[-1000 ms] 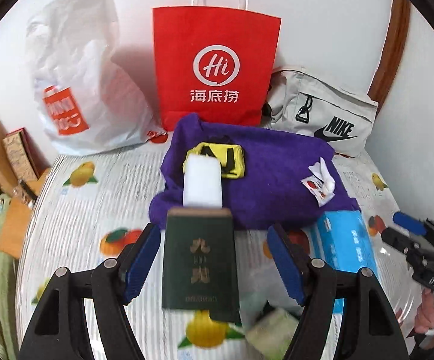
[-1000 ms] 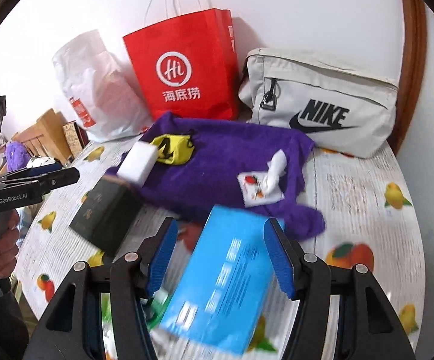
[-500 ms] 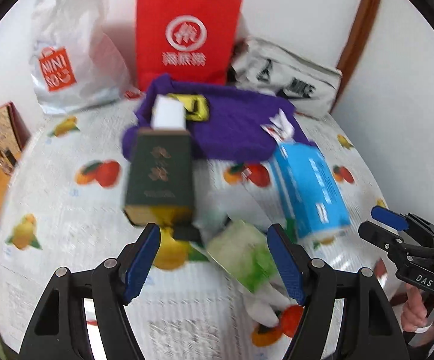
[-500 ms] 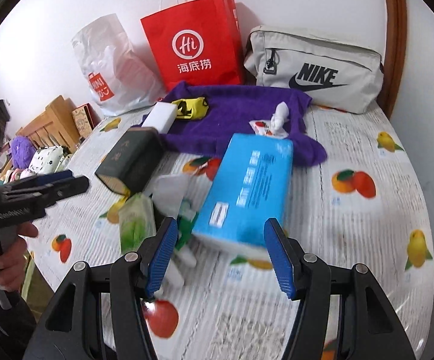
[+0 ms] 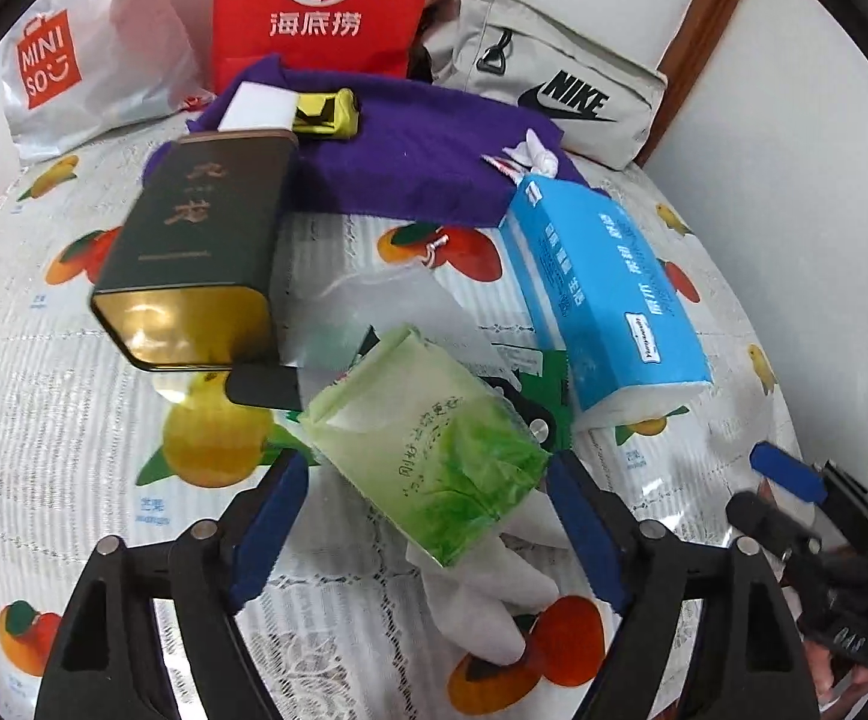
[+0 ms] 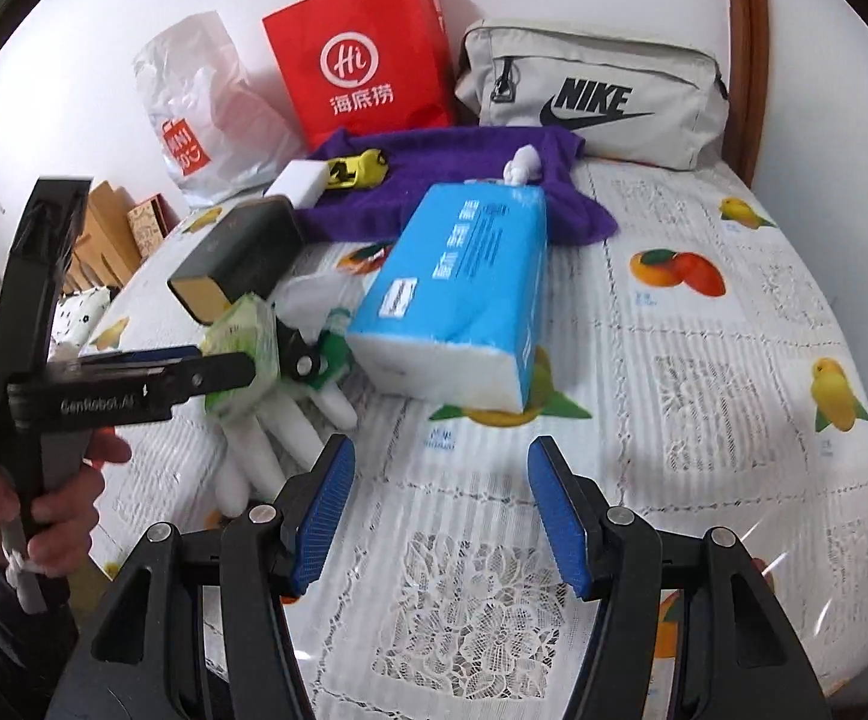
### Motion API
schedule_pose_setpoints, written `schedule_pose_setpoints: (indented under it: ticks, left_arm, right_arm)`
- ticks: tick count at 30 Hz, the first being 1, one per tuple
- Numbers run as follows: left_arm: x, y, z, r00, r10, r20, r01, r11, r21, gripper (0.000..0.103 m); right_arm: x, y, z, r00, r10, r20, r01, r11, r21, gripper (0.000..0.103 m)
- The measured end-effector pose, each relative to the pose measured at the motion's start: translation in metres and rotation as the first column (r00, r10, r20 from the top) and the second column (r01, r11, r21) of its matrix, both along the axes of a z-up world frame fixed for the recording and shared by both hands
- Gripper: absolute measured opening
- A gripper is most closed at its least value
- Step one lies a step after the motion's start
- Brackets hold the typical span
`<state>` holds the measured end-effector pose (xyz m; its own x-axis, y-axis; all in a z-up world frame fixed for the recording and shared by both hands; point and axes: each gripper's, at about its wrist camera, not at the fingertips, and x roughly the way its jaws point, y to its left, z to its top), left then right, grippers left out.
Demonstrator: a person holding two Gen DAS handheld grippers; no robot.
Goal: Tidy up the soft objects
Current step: 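Lift the green wipe pack with the left tool while the right tool grasps a white glove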
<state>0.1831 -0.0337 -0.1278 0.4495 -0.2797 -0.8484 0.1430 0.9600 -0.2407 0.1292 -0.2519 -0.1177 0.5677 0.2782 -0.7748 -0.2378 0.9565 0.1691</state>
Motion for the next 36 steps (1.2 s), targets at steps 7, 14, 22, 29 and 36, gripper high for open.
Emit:
schedule_pose_setpoints:
  ticks: [7, 14, 22, 29, 36]
  left_arm:
    - [0.014, -0.020, -0.012, 1.000, -0.009, -0.016, 0.010, 0.999, 0.045, 0.086]
    - [0.007, -0.013, -0.004, 0.998, -0.038, 0.046, 0.038, 0.999, 0.000, 0.056]
    - [-0.016, 0.012, 0.021, 0.993, -0.038, 0.107, 0.045, 0.997, -0.058, 0.051]
    - [-0.033, 0.052, 0.018, 0.993, 0.051, 0.110, -0.056, 0.998, 0.041, 0.051]
    - [-0.042, 0.084, -0.001, 0.987, 0.138, 0.087, -0.144, 0.987, 0.070, 0.052]
  right_arm:
    - [0.002, 0.007, -0.016, 0.999, 0.026, -0.023, -0.026, 1.000, 0.013, 0.060]
    - [0.003, 0.010, -0.024, 0.999, 0.033, -0.042, -0.033, 0.999, 0.018, 0.060]
    - [-0.001, 0.027, -0.021, 0.997, 0.070, -0.038, -0.070, 0.998, 0.004, 0.060]
    - [-0.004, 0.047, -0.020, 0.993, 0.114, -0.030, -0.115, 0.993, -0.015, 0.060]
    - [0.015, 0.074, -0.031, 0.981, 0.176, -0.081, -0.176, 0.984, 0.005, 0.060]
